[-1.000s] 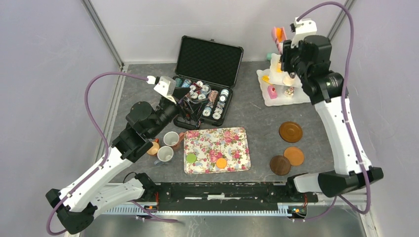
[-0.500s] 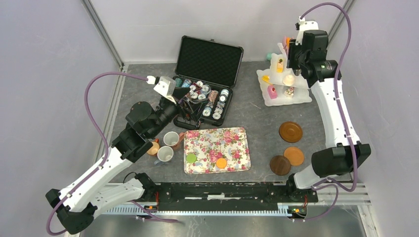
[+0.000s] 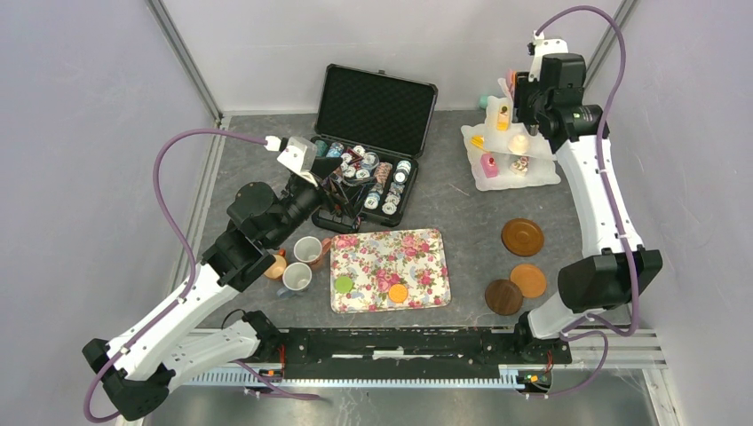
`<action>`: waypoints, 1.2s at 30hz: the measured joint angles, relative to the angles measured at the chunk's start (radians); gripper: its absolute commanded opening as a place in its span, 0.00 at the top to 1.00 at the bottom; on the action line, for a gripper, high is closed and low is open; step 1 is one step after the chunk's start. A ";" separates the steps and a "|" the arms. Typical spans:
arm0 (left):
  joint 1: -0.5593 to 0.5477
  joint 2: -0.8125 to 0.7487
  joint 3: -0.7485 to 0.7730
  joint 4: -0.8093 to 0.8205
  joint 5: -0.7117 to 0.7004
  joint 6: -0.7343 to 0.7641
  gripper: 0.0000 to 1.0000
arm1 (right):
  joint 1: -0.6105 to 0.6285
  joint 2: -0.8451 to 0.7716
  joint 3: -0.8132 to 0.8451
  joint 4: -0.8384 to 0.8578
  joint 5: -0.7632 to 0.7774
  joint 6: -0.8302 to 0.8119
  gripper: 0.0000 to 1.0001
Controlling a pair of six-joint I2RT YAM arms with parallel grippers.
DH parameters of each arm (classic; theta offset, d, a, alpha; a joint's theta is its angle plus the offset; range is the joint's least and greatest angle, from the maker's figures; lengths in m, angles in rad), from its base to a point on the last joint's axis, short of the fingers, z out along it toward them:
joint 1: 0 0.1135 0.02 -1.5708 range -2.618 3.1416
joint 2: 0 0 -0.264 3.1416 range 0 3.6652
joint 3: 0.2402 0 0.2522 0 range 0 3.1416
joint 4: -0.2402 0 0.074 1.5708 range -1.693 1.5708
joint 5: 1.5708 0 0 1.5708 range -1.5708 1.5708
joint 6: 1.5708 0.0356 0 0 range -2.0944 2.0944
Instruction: Serve the afternoon tea
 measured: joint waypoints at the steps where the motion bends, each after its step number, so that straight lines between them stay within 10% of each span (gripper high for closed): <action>1: 0.000 0.000 0.000 0.000 0.000 0.000 0.00 | 0.000 0.004 0.003 0.000 0.000 -0.001 0.48; 15: 0.000 0.000 0.000 0.000 0.000 0.000 0.00 | 0.000 -0.003 0.100 -0.021 -0.052 -0.020 0.50; 24: 0.000 -0.001 0.000 0.000 0.000 0.000 0.00 | 0.025 -0.278 -0.206 0.048 -0.306 -0.069 0.50; 36: 0.000 -0.003 0.000 0.000 -0.001 0.000 0.00 | 0.456 -0.442 -0.632 0.031 -0.416 -0.087 0.49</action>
